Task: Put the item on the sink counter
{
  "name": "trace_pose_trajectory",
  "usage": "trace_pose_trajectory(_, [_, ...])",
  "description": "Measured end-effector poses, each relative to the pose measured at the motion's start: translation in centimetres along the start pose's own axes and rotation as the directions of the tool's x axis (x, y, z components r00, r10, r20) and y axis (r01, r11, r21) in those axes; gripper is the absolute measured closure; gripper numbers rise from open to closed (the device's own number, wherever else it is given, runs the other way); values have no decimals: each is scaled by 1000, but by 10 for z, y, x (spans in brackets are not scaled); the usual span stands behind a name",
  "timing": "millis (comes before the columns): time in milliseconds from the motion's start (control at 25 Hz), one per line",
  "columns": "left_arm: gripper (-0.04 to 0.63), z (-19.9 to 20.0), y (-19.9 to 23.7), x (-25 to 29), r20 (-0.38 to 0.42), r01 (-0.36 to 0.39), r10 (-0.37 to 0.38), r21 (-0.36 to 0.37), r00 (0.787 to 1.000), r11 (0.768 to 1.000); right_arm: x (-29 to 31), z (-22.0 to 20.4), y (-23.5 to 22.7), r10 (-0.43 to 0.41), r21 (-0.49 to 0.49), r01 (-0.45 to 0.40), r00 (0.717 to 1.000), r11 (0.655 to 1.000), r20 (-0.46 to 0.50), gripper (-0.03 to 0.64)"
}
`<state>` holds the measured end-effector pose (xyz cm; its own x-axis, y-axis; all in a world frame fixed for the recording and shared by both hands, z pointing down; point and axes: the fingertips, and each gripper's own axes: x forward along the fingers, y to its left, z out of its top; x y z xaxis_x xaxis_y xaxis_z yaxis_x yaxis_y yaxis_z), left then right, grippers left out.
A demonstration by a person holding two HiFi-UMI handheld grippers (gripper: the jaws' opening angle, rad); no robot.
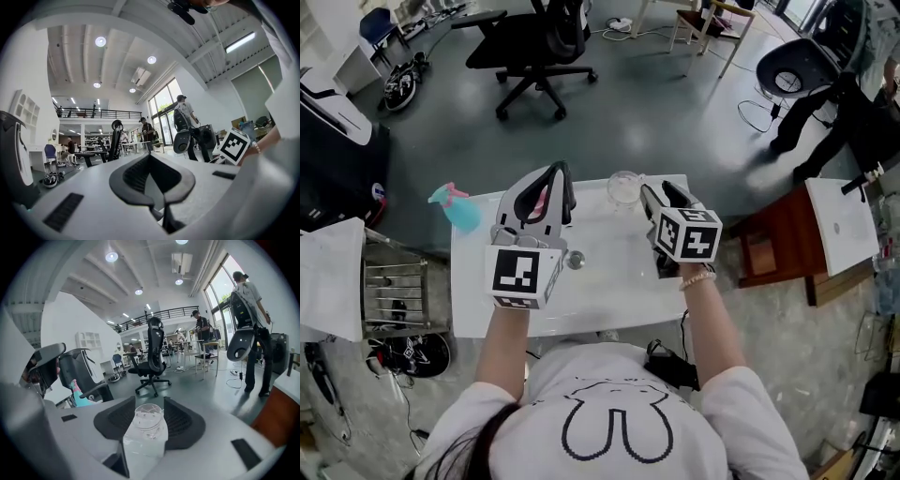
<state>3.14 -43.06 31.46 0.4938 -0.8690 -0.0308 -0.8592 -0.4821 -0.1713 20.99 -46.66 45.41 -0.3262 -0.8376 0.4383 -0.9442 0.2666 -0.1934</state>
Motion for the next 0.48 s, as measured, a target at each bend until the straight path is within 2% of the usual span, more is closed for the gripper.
trace_pose_trajectory(200, [586, 12, -9, -6, 21, 7, -7, 8, 1000, 1000, -31, 5, 9, 23, -4, -23, 999, 1000, 47, 447])
trace_pose_trajectory(320, [586, 18, -14, -7, 31, 11, -12, 13, 999, 1000, -48, 14, 11, 26, -38, -23, 996, 999, 87, 476])
trace_pose_trajectory(480, [586, 24, -18, -7, 45, 20, -21, 18, 999, 1000, -71, 32, 17, 14, -105, 2, 988, 994, 155, 546])
